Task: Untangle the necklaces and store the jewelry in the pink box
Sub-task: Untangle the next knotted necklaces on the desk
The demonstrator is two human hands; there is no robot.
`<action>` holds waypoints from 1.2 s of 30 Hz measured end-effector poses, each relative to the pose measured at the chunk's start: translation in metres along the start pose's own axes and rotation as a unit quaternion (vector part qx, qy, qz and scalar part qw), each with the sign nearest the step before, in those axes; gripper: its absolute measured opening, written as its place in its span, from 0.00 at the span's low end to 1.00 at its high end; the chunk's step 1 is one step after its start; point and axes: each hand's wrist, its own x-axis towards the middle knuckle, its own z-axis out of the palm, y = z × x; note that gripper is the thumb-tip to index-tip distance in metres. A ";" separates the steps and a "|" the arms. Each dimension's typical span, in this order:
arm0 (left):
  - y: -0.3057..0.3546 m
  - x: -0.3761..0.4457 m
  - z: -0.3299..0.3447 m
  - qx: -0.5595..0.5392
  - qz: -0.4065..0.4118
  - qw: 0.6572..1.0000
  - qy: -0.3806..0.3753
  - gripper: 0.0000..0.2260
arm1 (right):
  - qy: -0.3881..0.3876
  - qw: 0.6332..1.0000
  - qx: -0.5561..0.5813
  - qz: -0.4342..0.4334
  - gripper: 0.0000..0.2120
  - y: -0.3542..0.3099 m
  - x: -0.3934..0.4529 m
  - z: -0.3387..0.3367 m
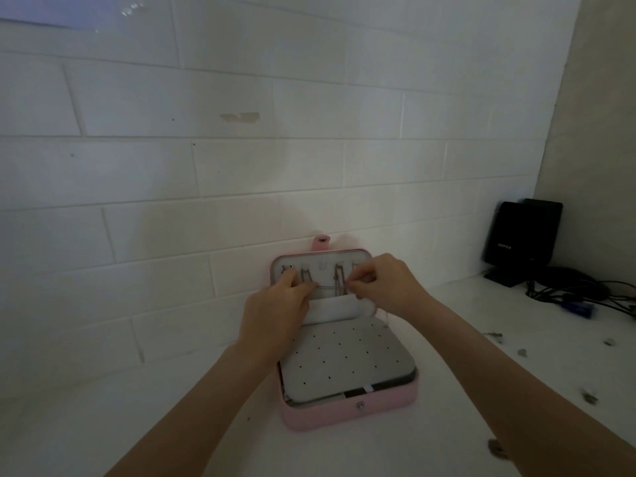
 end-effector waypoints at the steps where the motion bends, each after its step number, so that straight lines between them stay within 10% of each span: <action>1: 0.000 0.000 0.001 -0.001 0.000 1.000 0.000 0.15 | 0.012 1.000 0.007 -0.004 0.07 -0.001 0.000 -0.001; 15: -0.001 0.022 -0.010 -0.272 -0.203 0.940 0.011 0.06 | 0.036 0.994 0.076 -0.064 0.04 -0.036 0.026 0.015; 24: -0.008 0.024 -0.018 -0.110 -0.193 0.973 0.067 0.08 | 0.147 0.987 0.058 -0.030 0.01 -0.024 0.031 0.028; 36: -0.022 0.032 -0.011 0.100 0.022 0.989 0.104 0.05 | 0.210 0.977 -0.014 -0.021 0.05 -0.023 0.028 0.044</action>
